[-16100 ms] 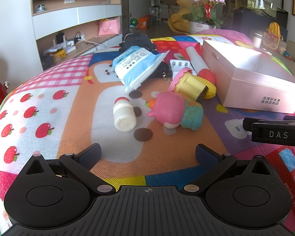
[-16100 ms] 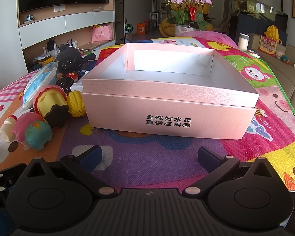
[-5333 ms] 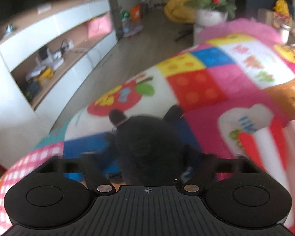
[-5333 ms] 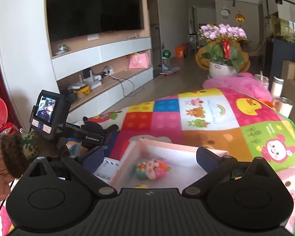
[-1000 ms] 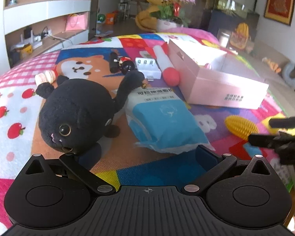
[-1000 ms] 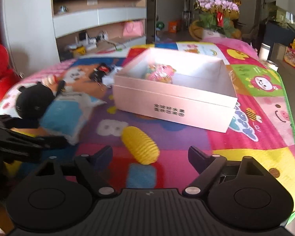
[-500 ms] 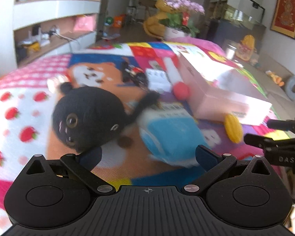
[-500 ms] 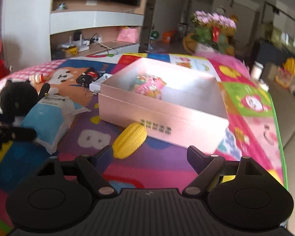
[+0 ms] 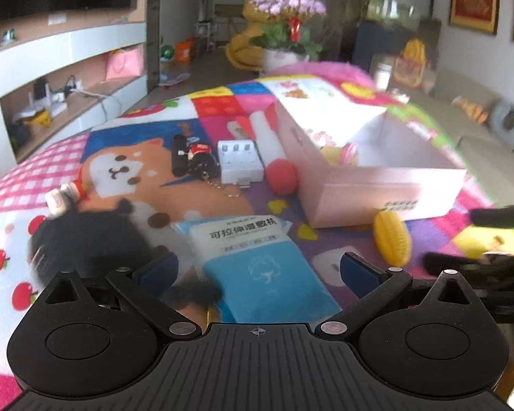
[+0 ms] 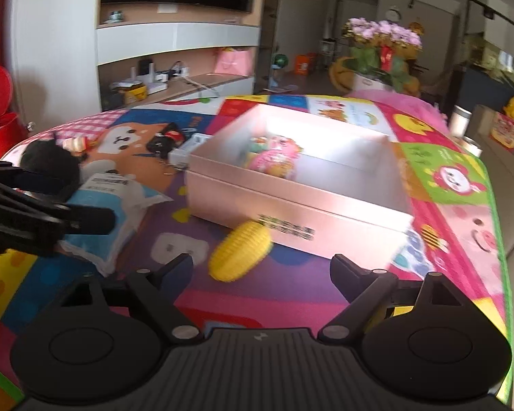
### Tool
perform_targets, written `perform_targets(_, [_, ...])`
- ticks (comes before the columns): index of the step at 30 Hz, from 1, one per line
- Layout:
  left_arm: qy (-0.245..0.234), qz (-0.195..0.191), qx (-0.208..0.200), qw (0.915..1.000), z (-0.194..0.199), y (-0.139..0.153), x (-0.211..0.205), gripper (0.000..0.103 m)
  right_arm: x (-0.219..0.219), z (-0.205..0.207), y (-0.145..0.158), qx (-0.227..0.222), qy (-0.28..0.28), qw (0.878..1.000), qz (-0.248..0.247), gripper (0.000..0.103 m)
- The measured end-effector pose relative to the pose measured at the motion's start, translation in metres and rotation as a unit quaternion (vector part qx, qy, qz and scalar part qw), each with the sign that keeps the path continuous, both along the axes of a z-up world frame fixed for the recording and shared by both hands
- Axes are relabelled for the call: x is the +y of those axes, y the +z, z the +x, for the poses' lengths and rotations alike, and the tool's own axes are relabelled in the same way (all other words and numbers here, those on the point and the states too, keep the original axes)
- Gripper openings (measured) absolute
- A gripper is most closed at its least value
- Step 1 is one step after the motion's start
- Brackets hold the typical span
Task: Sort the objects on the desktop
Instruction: 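Grasp and lift the yellow corn with the right gripper while the left grasps the blue wipes pack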
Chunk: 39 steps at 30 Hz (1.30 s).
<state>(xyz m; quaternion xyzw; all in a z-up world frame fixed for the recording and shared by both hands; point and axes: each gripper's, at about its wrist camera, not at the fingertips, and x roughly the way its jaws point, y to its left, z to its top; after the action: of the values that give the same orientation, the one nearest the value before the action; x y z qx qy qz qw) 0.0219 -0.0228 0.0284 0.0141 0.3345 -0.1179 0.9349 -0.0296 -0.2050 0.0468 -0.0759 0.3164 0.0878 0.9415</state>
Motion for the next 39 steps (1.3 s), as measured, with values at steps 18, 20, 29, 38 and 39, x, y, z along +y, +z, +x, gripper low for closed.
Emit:
perform_targets(18, [-0.044, -0.029, 0.031, 0.9981, -0.050, -0.008, 0.015, 0.081, -0.001, 0.038, -0.006, 0.090, 0.016, 0.985, 0.149, 0.089])
perform_targets(20, [-0.041, -0.031, 0.032, 0.9981, -0.051, -0.008, 0.017, 0.085, 0.000, 0.049, -0.011, 0.116, 0.011, 0.975, 0.190, 0.089])
perform_targets(29, [-0.059, -0.042, 0.035, 0.9968, -0.048, -0.010, 0.015, 0.096, 0.015, 0.033, 0.001, 0.066, 0.053, 0.983, 0.162, 0.089])
perform_targets(38, [-0.069, -0.057, 0.035, 0.9953, -0.048, -0.012, 0.011, 0.097, 0.024, 0.067, -0.014, 0.096, -0.061, 0.988, 0.108, 0.089])
perform_targets(39, [-0.069, -0.057, 0.034, 0.9954, -0.050, -0.011, 0.011, 0.097, 0.027, 0.071, -0.016, 0.100, -0.071, 0.986, 0.110, 0.089])
